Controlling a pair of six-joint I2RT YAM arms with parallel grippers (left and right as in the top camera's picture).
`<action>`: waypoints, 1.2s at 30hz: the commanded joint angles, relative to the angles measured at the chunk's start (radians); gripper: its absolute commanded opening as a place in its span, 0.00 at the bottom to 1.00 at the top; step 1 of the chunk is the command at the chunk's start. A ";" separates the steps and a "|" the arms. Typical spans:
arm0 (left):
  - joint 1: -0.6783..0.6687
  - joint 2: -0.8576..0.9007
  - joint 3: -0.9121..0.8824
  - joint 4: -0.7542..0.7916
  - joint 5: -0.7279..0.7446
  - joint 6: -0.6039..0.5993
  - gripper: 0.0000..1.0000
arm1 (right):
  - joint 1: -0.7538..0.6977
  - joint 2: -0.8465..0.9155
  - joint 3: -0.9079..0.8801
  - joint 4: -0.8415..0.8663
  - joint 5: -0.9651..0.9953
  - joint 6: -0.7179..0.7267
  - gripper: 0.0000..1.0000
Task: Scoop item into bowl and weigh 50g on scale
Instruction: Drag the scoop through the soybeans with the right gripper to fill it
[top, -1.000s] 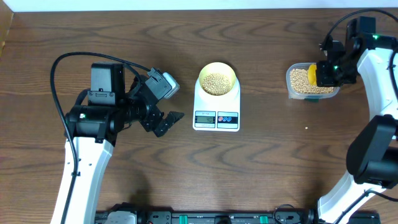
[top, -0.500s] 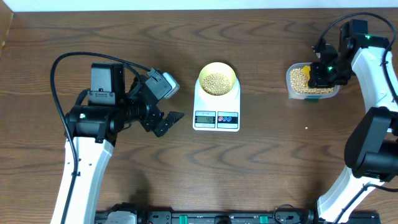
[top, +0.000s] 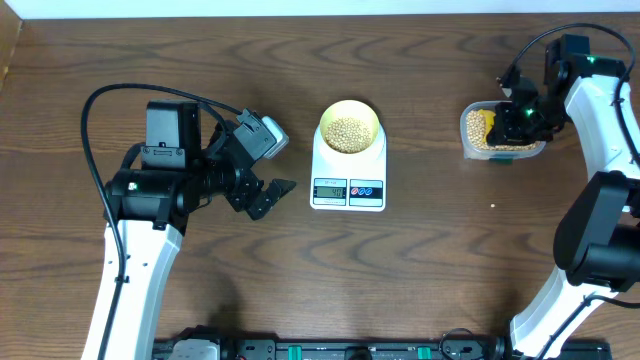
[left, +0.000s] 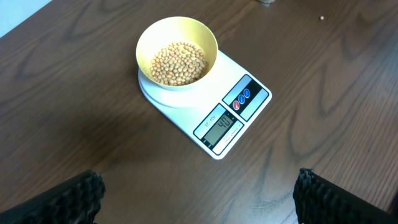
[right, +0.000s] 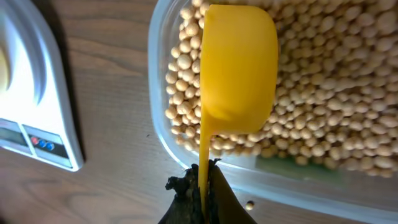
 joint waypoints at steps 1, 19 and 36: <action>0.004 0.000 0.015 0.000 0.009 -0.012 0.99 | -0.027 0.016 0.017 -0.016 -0.080 -0.021 0.01; 0.004 0.000 0.014 0.000 0.009 -0.012 0.99 | -0.294 0.016 0.018 -0.113 -0.396 -0.201 0.01; 0.004 0.000 0.015 0.000 0.009 -0.012 0.99 | -0.402 0.016 0.018 -0.169 -0.582 -0.279 0.01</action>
